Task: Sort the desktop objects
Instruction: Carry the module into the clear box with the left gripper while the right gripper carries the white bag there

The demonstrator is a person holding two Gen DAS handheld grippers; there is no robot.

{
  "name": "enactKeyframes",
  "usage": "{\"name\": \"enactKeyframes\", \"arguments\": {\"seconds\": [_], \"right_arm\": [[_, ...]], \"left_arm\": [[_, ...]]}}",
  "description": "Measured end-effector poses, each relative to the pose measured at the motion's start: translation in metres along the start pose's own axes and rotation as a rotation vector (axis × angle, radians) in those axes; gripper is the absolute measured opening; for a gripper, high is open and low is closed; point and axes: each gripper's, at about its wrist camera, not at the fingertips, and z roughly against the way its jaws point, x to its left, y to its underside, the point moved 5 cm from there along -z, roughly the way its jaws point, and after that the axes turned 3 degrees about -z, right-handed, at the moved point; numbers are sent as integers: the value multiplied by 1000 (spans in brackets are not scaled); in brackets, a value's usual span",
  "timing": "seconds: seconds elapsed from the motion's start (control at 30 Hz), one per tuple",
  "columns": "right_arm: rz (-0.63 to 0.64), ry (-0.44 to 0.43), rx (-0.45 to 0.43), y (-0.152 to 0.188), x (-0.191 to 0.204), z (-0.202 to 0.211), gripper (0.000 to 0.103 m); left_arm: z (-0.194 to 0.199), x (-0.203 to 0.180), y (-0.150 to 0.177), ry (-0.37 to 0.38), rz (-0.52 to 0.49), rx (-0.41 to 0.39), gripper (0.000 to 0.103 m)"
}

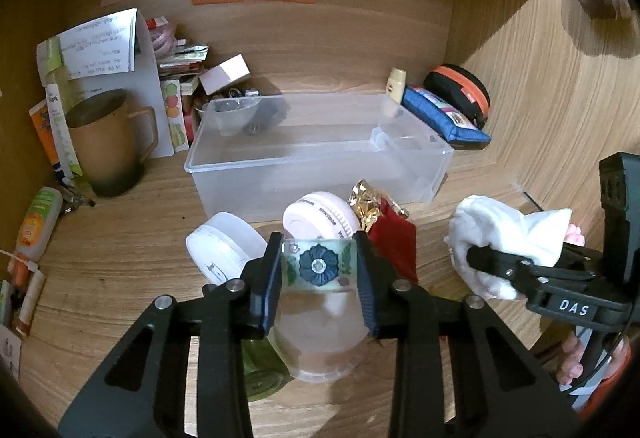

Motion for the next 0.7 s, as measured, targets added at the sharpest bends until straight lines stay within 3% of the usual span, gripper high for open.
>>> {"name": "enactKeyframes", "arguments": {"seconds": [0.7], "right_arm": [[50,-42,-77,-40,14,33,47]], "left_arm": [[27,21,-24,-36,27,-45,33]]}}
